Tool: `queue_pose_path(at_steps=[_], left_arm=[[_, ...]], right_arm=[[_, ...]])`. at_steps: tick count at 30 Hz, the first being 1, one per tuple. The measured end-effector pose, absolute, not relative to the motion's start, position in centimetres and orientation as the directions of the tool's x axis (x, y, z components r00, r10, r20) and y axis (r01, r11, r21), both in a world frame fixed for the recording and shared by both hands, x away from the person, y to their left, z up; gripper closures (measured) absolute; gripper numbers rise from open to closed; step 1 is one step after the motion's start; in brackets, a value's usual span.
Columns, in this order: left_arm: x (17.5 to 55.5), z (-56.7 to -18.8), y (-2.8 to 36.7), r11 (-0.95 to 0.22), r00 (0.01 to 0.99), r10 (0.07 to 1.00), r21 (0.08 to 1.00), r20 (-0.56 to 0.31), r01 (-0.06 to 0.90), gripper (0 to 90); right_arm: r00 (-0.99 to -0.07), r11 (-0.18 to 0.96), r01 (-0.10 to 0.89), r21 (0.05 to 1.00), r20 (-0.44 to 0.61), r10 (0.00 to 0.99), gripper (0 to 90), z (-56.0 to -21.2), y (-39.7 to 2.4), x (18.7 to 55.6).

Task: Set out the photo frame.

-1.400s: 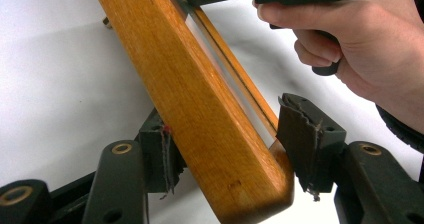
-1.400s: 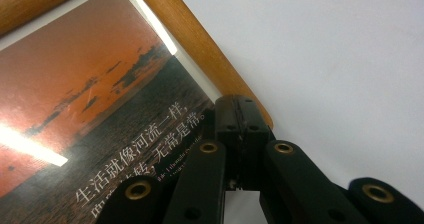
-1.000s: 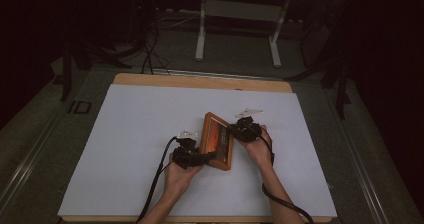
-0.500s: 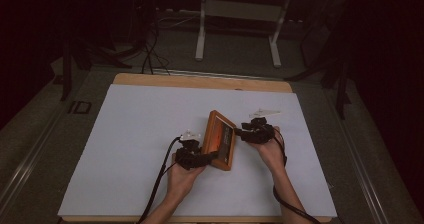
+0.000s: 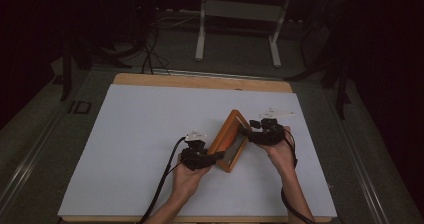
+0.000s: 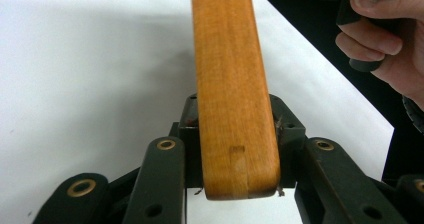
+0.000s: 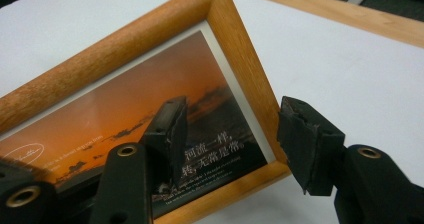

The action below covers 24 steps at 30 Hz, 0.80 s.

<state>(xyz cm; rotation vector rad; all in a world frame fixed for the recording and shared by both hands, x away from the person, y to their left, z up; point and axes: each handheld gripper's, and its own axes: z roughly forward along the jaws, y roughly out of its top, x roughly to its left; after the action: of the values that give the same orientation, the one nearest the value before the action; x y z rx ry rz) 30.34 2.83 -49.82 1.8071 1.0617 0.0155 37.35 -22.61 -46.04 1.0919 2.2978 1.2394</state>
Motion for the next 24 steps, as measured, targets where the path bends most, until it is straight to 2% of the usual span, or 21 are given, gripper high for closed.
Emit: queue_pose_path(at_steps=[11, 24], left_arm=[[30.3, -48.7, 0.9, -0.178, 0.650, 0.676, 0.780, -0.346, 0.600, 69.4], [29.3, -47.8, -1.0, -0.329, 0.736, 0.658, 0.820, -0.156, 0.468, 69.3]], right_arm=[[-0.650, 0.344, 0.446, 0.826, 0.035, 0.759, 44.5, -45.5, -24.9, 34.7], [-0.650, 0.365, 0.437, 0.822, 0.008, 0.760, 43.6, -45.2, -27.2, 33.5]])
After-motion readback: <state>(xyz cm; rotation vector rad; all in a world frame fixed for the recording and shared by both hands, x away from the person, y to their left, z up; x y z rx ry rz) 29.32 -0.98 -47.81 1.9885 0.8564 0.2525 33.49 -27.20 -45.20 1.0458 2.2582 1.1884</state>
